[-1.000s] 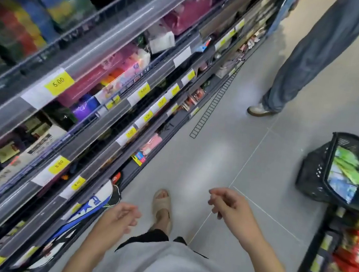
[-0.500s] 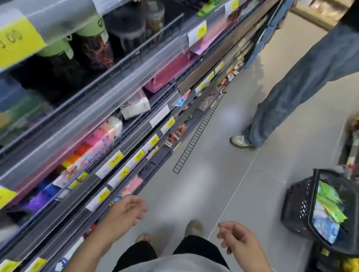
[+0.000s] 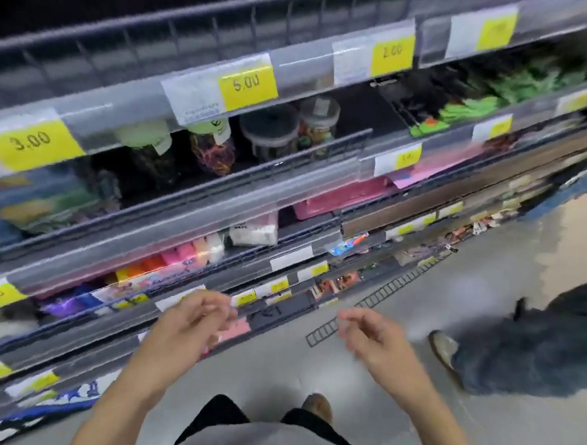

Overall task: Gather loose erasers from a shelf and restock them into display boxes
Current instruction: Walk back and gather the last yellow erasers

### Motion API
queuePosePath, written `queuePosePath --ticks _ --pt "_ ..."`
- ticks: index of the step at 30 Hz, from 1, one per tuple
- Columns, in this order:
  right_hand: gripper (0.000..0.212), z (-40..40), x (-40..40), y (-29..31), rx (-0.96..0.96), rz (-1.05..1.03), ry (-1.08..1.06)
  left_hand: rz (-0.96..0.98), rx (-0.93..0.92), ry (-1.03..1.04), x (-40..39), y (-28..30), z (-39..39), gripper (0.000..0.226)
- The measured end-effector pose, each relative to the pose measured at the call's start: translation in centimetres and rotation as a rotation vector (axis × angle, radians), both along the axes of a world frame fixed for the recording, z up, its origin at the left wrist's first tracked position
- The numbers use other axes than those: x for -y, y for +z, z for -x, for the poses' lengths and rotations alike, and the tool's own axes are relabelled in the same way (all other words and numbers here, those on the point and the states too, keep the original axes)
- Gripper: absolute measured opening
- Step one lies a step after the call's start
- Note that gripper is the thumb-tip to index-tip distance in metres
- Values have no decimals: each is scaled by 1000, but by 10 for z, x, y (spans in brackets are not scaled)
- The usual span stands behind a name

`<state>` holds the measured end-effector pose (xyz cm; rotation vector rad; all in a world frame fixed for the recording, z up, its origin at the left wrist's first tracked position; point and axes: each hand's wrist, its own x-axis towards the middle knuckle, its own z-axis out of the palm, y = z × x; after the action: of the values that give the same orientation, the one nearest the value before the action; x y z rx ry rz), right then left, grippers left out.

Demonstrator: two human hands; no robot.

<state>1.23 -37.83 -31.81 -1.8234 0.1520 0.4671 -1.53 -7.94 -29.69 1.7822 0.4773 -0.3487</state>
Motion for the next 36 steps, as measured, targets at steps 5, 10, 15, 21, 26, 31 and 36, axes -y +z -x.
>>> queuePosePath --ticks 5,10,15,21,26,31,36 --pt "17 -70 -19 72 223 -45 168 -134 372 92 7 108 -25 15" --pt "15 -118 -56 169 469 -83 327 -528 759 237 1 196 -49 13" --pt "14 -151 -88 252 721 -127 389 -950 976 183 -10 247 -99 35" --pt "13 -212 -105 301 1000 209 325 -1302 773 30 -12 249 -137 51" --pt "37 -273 -107 311 893 853 460 -1513 765 -9 -15 236 -146 52" --pt "42 -299 -111 312 731 1005 593 -1519 796 10 -16 233 -150 52" --pt "32 -312 -106 312 713 921 589 -1490 766 9 -11 235 -147 55"
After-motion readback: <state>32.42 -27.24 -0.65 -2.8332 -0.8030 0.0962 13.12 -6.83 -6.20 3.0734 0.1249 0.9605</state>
